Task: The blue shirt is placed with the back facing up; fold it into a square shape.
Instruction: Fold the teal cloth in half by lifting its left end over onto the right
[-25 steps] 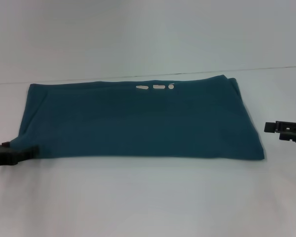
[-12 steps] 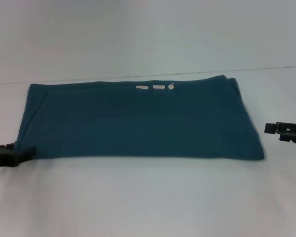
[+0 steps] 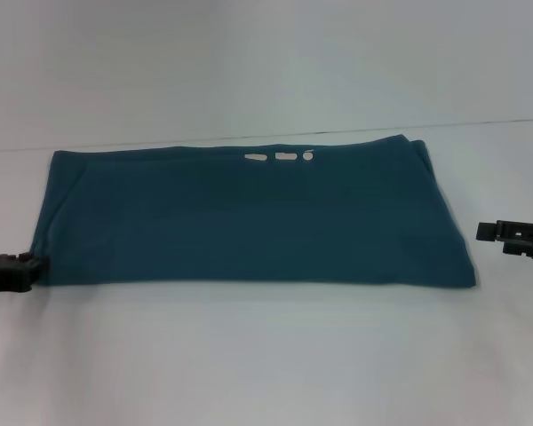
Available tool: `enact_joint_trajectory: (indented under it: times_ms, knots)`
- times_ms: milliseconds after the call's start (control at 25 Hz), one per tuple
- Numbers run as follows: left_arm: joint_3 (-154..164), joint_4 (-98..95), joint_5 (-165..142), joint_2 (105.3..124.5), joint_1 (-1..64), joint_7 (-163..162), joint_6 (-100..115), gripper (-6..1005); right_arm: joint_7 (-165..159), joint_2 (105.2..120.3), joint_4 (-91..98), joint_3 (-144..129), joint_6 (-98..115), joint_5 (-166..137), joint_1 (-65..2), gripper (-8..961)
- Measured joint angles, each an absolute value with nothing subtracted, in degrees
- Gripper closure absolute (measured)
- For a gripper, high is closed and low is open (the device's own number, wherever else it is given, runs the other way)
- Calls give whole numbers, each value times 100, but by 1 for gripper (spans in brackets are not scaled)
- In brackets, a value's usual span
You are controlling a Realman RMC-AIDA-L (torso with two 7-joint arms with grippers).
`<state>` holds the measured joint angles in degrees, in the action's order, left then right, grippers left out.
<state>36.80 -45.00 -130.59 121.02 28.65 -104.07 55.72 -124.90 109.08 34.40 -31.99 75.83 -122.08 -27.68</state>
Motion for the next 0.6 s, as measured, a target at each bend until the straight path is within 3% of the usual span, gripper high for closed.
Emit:
enact_joint_trajectory:
  times_ms: [320, 600]
  knots:
    - [3688, -4500, -13071, 12102, 2884, -10421, 5575, 928, -12489, 10906, 3318, -3248, 7501, -12211, -2800, 138]
    - [3687, -4635, -13071, 12107, 2830, -10482, 5656, 999, -12505, 10939, 3193, -3260, 7464, -12407, -2879, 138]
